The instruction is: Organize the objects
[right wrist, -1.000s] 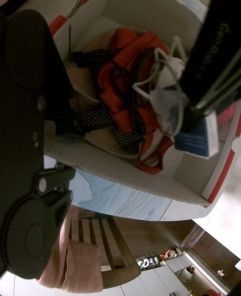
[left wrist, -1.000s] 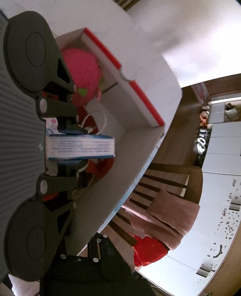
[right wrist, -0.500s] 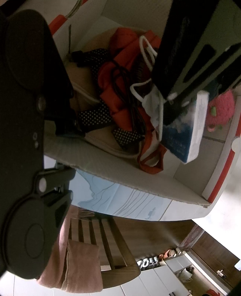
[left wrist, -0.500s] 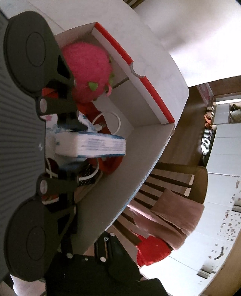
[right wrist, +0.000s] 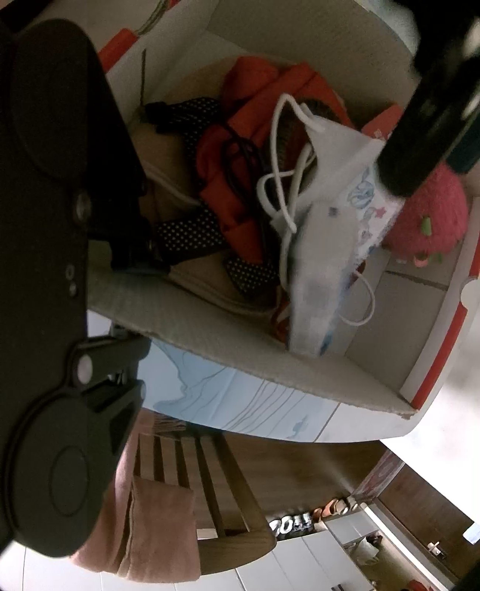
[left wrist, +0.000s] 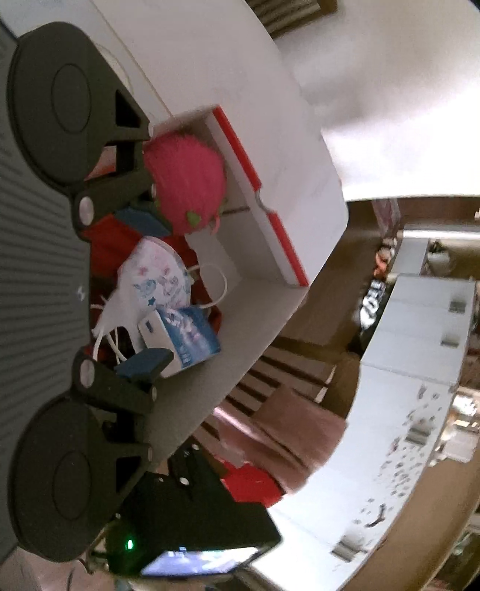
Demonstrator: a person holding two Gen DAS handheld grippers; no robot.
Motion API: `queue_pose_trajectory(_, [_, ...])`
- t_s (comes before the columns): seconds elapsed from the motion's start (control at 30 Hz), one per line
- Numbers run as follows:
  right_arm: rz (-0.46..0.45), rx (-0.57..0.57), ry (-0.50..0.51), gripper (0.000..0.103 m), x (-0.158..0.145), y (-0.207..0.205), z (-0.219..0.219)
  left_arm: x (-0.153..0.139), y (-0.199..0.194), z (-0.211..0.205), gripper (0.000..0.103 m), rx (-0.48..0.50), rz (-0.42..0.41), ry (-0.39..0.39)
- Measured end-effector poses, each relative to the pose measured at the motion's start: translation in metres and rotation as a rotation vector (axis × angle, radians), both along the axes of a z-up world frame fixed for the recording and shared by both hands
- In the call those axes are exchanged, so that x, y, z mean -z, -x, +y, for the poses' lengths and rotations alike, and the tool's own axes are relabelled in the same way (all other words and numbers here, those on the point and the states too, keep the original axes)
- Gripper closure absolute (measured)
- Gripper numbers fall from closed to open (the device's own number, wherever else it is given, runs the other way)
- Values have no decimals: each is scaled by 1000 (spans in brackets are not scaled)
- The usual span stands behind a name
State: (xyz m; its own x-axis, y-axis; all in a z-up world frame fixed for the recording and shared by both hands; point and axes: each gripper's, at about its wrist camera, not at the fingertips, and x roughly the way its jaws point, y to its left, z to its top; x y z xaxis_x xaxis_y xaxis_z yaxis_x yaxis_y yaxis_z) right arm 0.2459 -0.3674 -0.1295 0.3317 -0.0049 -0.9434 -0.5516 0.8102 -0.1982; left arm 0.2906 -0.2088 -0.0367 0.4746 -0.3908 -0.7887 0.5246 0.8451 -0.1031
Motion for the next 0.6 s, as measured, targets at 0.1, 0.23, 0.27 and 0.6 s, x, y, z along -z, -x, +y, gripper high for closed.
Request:
queue_pose_trajectory(0.1, [-1,-3,0,90,0,0,0,-14,11,13,37,-28,-22,36])
queue_pose_trajectory(0.23, [-1,-8,1,90,0,0,0,-27,26,32,33,-90,-70,53])
queue_pose_trajectory(0.27, [-2,-10,1,90,0,0,0,-29,29,37,33,-108,-75,61])
queue_pose_trajectory(0.6, [-46,-4,-27,85,-18,8,0,-29,67,66,31,-264,-114,89])
